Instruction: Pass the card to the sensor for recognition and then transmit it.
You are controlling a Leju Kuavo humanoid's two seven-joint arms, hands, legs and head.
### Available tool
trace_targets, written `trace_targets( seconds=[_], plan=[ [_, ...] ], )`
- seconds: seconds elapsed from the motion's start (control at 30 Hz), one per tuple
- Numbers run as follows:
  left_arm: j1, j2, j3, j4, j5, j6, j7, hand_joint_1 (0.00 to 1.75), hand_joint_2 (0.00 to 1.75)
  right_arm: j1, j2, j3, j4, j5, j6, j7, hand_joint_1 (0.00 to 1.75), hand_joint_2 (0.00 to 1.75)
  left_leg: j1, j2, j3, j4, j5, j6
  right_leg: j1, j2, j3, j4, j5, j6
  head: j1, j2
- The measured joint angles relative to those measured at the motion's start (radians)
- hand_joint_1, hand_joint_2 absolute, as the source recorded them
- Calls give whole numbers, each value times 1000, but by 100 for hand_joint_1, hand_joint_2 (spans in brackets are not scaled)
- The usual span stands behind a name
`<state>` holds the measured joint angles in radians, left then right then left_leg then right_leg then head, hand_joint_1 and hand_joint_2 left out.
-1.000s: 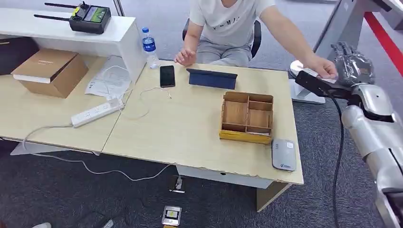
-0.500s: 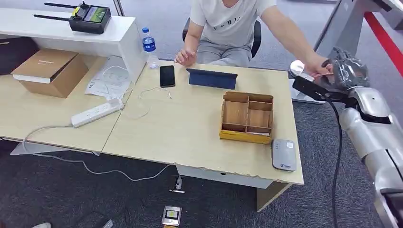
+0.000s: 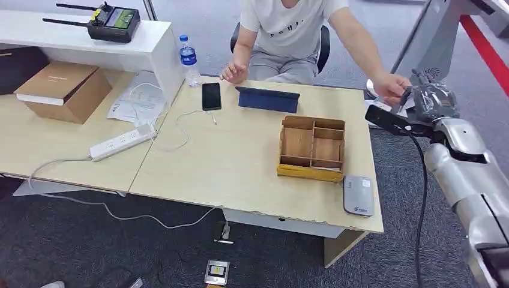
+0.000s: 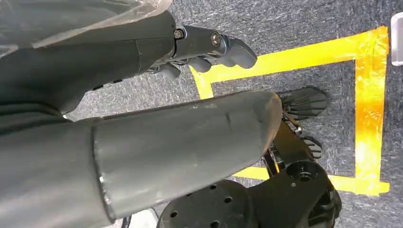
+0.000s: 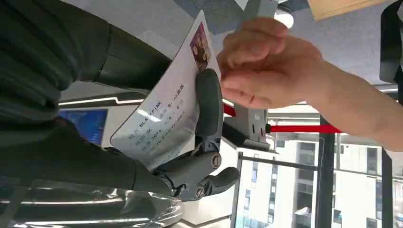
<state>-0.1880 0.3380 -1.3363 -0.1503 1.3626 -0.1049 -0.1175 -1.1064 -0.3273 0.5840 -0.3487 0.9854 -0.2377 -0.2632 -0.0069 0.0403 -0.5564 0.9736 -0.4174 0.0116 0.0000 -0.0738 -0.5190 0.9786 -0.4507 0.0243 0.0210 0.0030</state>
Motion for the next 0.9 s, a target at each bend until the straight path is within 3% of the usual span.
trace_targets(
  seconds=[0.23,0.5,0.9],
  plan=[
    [0,0,0,0,6,0,2,0,0,17,1,0,0,-19,3,-32,175,175,0,0,0,0,0,0,0,0,0,0,0,0,0,0],
    [1,0,1,0,20,-6,13,0,0,115,-1,-4,-13,-62,-14,-79,175,175,0,0,0,0,0,0,0,0,0,0,0,0,0,0],
    [2,2,3,0,31,-1,34,0,0,221,-5,-10,-53,-91,-19,-93,175,175,0,0,0,0,0,0,0,0,0,0,0,0,0,0]
  ],
)
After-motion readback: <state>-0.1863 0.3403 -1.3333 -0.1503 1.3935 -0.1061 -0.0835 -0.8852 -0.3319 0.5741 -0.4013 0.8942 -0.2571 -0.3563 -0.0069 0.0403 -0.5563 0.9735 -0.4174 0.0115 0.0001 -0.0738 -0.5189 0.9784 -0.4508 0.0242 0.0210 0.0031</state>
